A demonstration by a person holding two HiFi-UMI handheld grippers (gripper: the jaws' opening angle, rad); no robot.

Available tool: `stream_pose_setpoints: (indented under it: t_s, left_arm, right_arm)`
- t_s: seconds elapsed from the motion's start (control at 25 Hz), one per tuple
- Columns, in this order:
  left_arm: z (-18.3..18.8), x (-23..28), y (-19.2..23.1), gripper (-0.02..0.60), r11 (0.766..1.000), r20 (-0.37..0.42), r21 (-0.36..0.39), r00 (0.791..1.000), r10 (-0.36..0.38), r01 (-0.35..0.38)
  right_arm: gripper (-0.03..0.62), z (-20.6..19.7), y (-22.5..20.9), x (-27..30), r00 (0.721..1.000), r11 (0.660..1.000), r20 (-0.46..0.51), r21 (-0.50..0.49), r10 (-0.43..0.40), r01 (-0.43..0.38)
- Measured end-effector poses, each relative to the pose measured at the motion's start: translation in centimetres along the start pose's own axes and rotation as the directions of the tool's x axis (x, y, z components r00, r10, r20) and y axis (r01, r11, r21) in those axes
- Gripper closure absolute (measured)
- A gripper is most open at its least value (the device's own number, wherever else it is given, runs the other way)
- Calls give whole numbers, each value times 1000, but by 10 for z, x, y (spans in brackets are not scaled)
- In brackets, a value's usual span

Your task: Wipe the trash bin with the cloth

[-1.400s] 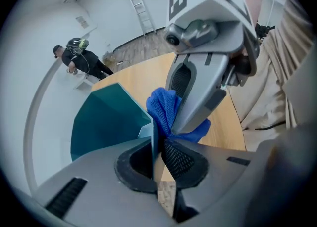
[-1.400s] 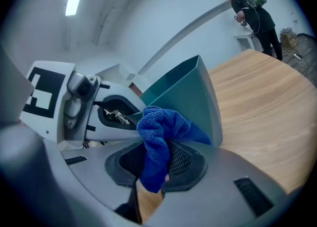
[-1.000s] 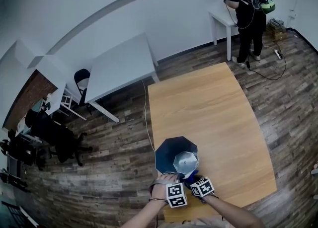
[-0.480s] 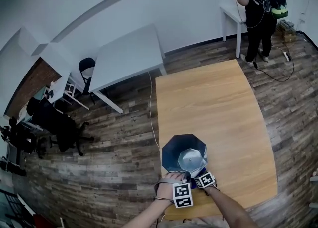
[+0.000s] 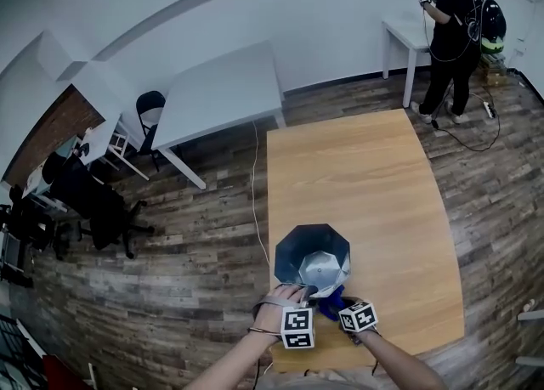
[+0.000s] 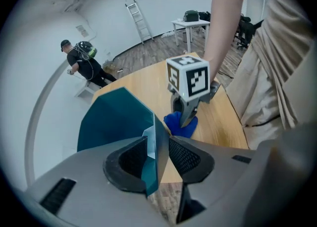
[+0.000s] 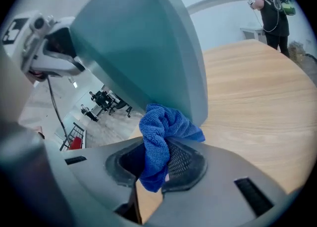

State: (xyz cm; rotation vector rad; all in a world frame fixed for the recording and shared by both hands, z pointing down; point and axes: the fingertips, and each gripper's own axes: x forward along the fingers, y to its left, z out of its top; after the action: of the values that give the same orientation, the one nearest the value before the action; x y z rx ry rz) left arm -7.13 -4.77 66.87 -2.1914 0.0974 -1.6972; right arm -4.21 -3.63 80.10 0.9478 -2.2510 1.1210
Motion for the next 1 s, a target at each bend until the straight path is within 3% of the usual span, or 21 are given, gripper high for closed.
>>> stream_pose_setpoints:
  t_s: [0.32,0.48,0.64,0.88,1.0]
  left_arm:
    - [-44,-20,5,413,998,-14,62,1000,-2,3]
    - [-60,-12,2,413,987,-71,160,997,16,-4]
    - [-62,-4,2,414,987,-76,159,997,27,-14]
    - [-64,-2,6,457,973,-120,229,991,62,-33]
    - [-59,-4,3,465,976,-124,215,991,55,-28]
  right_arm:
    - [514,25,30,-89,991,992,127,111,51,-66]
    - [514,40,44,-116,981,991,185,108,58,-79]
    - [514,58,59,-132,969,991,233,91,77,-101]
    - [514,78,83,-144,955,990,275,53,113,-133]
    - [514,82,89,-150,951,990,285,38,116,-133]
